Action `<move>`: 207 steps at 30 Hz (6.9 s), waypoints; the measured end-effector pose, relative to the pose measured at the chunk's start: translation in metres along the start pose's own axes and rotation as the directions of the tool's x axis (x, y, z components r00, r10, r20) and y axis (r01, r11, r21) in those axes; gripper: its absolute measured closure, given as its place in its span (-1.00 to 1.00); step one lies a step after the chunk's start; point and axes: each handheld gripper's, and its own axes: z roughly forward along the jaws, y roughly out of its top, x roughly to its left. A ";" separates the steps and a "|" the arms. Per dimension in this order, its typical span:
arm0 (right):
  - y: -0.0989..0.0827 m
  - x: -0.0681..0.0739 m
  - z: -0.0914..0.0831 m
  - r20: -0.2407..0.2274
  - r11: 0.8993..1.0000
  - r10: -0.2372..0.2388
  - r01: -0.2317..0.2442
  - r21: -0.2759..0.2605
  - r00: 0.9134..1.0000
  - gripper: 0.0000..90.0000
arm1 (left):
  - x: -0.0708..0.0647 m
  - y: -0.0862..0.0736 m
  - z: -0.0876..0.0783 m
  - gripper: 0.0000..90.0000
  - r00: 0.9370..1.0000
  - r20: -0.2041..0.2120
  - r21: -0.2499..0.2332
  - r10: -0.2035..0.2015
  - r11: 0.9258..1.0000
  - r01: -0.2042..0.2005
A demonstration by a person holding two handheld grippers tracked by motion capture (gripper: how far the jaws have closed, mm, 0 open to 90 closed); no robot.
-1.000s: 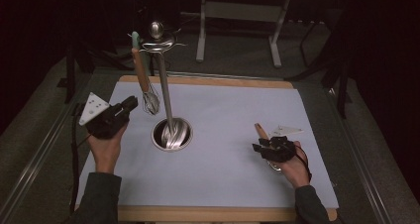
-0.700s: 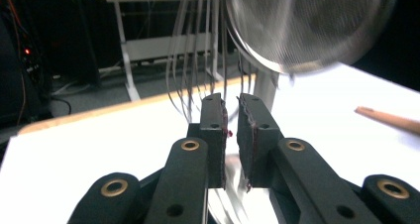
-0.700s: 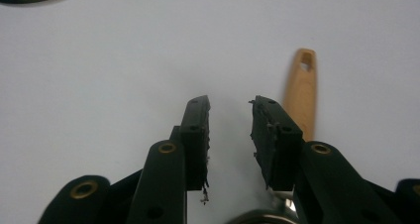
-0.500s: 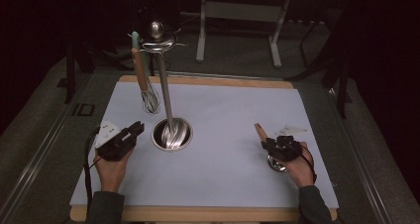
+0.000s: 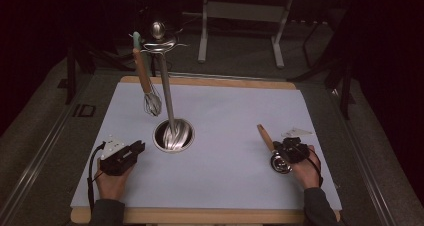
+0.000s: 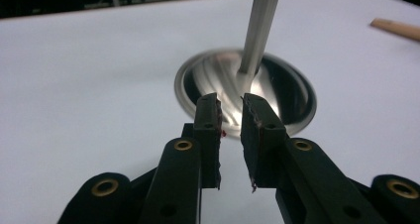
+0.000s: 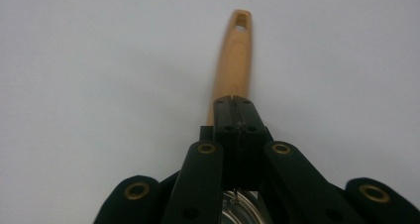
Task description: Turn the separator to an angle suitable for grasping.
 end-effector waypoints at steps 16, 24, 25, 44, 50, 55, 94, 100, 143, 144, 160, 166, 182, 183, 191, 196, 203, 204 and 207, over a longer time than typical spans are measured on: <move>0.003 -0.002 0.019 0.010 0.994 -0.023 0.022 0.103 1.000 0.99 | -0.001 -0.012 0.017 0.70 1.000 0.000 0.088 0.016 0.996 -0.016; 0.006 0.006 0.023 -0.013 0.994 -0.021 0.023 0.103 1.000 0.99 | -0.003 -0.013 0.017 0.69 1.000 -0.007 0.094 0.026 0.995 -0.025; 0.005 0.006 0.023 -0.025 0.994 -0.015 0.017 0.104 1.000 0.99 | -0.004 -0.013 0.017 0.69 0.999 -0.008 0.096 0.033 0.995 -0.032; 0.000 0.012 0.014 -0.046 0.990 -0.022 0.028 0.137 0.999 0.95 | -0.005 -0.013 0.018 0.69 0.999 -0.015 0.099 0.044 0.994 -0.043; 0.000 0.018 0.007 -0.052 0.986 -0.027 0.035 0.165 0.998 0.96 | -0.006 -0.013 0.018 0.69 0.999 -0.016 0.096 0.045 0.994 -0.044; -0.001 0.024 0.003 -0.068 0.982 -0.041 0.053 0.180 0.997 0.96 | -0.006 -0.013 0.018 0.69 0.999 -0.015 0.097 0.046 0.994 -0.044; 0.013 0.018 0.009 -0.248 0.960 0.005 0.065 0.272 0.969 0.52 | -0.008 -0.013 0.019 0.69 0.998 -0.026 0.103 0.060 0.993 -0.057; 0.018 0.022 0.011 -0.252 0.947 0.000 0.081 0.310 0.968 0.52 | -0.008 -0.013 0.018 0.69 0.998 -0.027 0.106 0.065 0.992 -0.062; 0.037 0.037 0.027 -0.336 0.899 0.019 0.130 0.417 0.942 0.48 | -0.009 -0.013 0.018 0.68 0.997 -0.031 0.105 0.065 0.993 -0.062; 0.037 0.037 0.027 -0.336 0.899 0.019 0.130 0.417 0.942 0.48 | -0.009 -0.013 0.018 0.68 0.997 -0.031 0.104 0.066 0.993 -0.063; 0.041 0.048 0.021 -0.306 0.905 -0.016 0.144 0.400 0.952 0.57 | -0.008 -0.013 0.018 0.68 0.997 -0.030 0.103 0.064 0.993 -0.061; 0.041 0.048 0.019 -0.313 0.917 -0.018 0.140 0.374 0.950 0.57 | -0.008 -0.013 0.018 0.68 0.997 -0.032 0.103 0.065 0.993 -0.061; 0.047 0.059 0.018 -0.348 0.926 -0.099 0.214 0.310 0.932 0.57 | -0.009 -0.013 0.018 0.68 0.997 -0.033 0.102 0.064 0.993 -0.060; 0.048 0.060 0.018 -0.350 0.928 -0.109 0.222 0.301 0.930 0.57 | -0.008 -0.013 0.018 0.68 0.997 -0.033 0.102 0.064 0.993 -0.060; 0.054 0.066 0.012 -0.388 0.938 -0.189 0.283 0.200 0.902 0.57 | -0.008 -0.013 0.018 0.68 0.997 -0.033 0.102 0.064 0.993 -0.061; 0.056 0.068 0.010 -0.392 0.937 -0.216 0.303 0.176 0.894 0.57 | -0.009 -0.013 0.018 0.68 0.997 -0.034 0.102 0.065 0.993 -0.061; 0.060 0.071 0.008 -0.379 0.933 -0.273 0.340 0.122 0.884 0.57 | -0.009 -0.013 0.018 0.68 0.997 -0.034 0.102 0.063 0.993 -0.059; 0.061 0.072 0.008 -0.378 0.930 -0.289 0.352 0.108 0.880 0.57 | -0.009 -0.013 0.018 0.68 0.997 -0.034 0.102 0.062 0.993 -0.058; 0.063 0.073 0.008 -0.367 0.924 -0.326 0.375 0.069 0.871 0.57 | -0.009 -0.013 0.018 0.68 0.998 -0.034 0.103 0.062 0.993 -0.058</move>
